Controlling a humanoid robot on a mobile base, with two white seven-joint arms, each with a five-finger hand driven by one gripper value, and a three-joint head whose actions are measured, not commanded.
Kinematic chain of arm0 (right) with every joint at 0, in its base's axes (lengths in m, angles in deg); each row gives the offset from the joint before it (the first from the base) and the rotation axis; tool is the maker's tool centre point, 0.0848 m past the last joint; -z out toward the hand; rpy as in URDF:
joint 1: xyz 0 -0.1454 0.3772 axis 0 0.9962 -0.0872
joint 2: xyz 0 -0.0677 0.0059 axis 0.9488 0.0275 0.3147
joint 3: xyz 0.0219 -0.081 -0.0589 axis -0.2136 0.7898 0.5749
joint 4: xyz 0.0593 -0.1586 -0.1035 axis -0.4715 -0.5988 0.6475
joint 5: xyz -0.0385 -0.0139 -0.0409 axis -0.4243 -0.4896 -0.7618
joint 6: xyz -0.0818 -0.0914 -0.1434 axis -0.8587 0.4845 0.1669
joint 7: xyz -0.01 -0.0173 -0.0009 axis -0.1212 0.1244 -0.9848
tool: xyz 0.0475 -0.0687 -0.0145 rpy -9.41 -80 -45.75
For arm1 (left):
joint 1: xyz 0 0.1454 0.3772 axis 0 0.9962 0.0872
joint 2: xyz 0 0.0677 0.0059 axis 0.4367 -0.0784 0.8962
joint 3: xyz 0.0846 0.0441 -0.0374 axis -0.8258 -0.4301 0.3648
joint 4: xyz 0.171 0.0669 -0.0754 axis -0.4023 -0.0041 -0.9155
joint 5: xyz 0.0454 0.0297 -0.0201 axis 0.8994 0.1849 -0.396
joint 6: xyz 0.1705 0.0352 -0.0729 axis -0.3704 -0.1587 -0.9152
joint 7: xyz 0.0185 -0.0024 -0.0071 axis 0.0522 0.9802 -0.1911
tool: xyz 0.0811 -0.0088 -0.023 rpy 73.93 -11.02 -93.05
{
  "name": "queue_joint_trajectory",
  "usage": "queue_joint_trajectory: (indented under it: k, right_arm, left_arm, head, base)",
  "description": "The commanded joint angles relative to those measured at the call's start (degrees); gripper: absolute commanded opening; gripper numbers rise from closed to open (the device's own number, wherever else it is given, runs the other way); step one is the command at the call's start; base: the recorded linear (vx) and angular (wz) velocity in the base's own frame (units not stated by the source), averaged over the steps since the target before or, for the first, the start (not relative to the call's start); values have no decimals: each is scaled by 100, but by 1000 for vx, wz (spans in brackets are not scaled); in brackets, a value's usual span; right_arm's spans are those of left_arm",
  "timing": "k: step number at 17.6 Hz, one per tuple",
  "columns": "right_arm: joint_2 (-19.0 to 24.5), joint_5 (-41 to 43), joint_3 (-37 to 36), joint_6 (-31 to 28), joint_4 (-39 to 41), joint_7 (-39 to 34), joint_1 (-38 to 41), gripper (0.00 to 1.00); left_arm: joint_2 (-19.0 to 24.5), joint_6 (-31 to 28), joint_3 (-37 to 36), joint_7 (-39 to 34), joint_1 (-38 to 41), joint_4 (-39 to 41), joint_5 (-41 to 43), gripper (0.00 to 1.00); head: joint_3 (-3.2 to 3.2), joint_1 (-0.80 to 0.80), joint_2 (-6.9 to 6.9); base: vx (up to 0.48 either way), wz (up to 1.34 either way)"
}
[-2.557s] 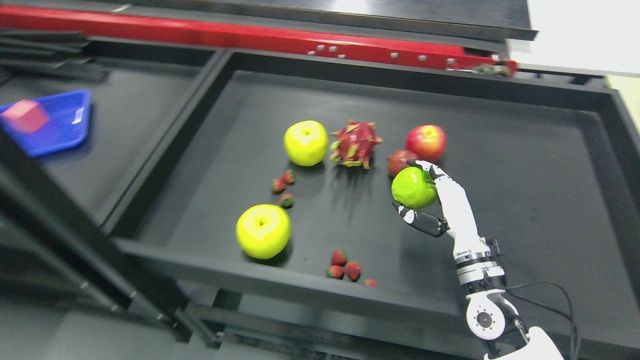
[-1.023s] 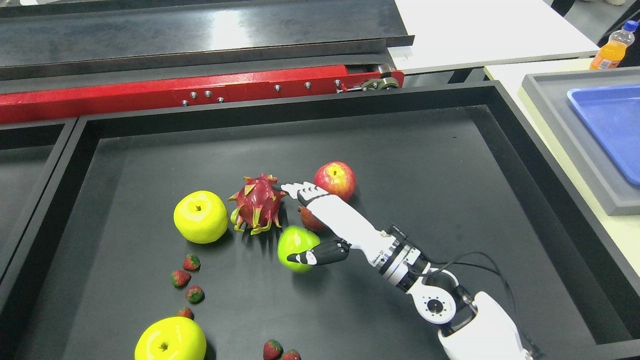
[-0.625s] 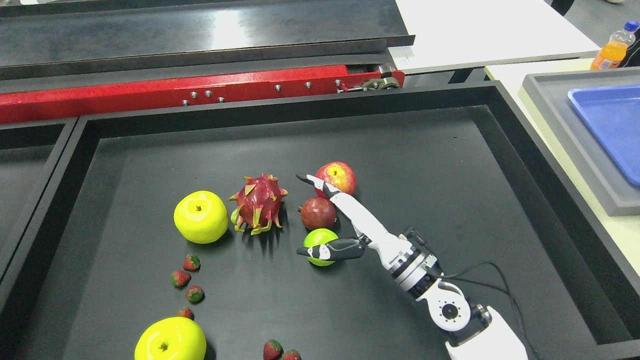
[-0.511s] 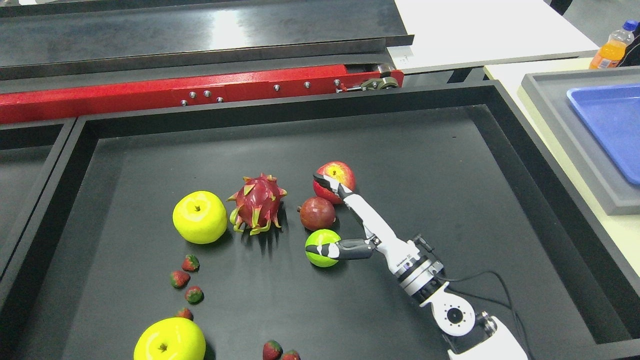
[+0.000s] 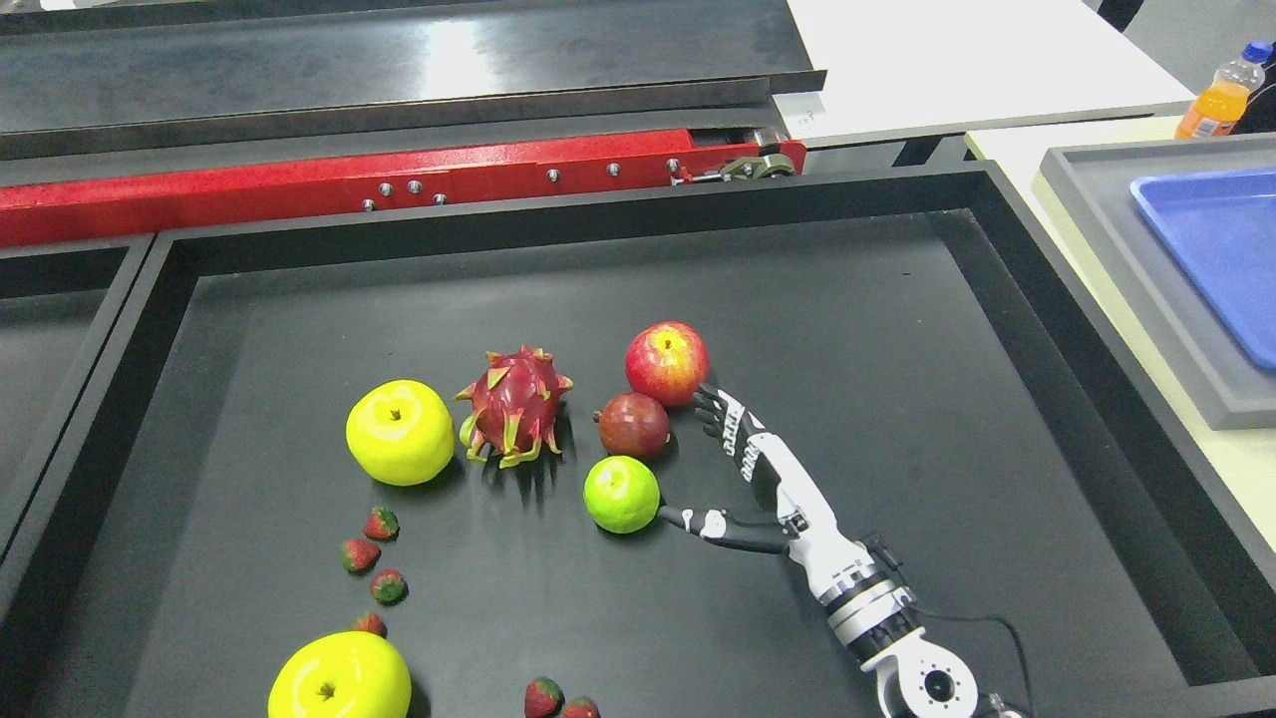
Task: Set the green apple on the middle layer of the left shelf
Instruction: 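Open the right hand and withdraw it from the green apple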
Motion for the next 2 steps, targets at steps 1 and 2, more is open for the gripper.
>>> queue_joint_trajectory:
  k: [1, 2]
  right_arm:
    - [201, 147, -503, 42, 4, -33, 162, 100]
    - [201, 147, -503, 42, 4, -41, 162, 100]
  left_arm:
    - [100, -5, 0, -2, 0, -5, 0, 100]
    - [100, -5, 0, -2, 0, 4, 0, 100]
  head:
    - [0, 0, 0]
    - [0, 0, 0]
  base:
    - [0, 0]
    - [0, 0]
